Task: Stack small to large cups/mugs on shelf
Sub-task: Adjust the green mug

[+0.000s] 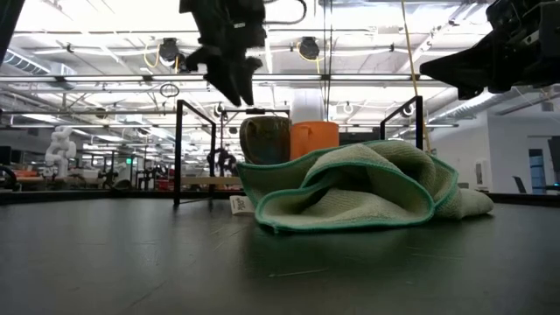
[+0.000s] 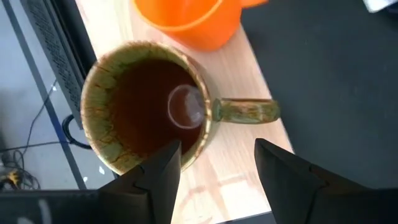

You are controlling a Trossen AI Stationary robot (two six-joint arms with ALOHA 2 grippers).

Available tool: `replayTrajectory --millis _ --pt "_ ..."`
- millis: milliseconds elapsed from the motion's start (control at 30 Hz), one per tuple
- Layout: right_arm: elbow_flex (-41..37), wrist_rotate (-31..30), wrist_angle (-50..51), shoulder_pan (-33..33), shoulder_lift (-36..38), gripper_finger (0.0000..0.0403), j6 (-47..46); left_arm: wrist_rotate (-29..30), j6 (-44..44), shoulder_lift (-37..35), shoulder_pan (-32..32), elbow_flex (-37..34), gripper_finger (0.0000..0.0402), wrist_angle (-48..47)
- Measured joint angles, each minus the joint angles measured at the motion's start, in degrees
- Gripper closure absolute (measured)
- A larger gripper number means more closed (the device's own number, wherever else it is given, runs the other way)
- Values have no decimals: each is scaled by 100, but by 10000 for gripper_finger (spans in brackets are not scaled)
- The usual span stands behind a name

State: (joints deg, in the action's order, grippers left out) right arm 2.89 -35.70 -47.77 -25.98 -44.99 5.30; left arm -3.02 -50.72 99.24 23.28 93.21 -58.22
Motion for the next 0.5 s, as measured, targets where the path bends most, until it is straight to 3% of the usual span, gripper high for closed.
replayTrajectory --millis 500 --pt "1 0 92 2 0 403 9 299 -175 490 5 0 195 26"
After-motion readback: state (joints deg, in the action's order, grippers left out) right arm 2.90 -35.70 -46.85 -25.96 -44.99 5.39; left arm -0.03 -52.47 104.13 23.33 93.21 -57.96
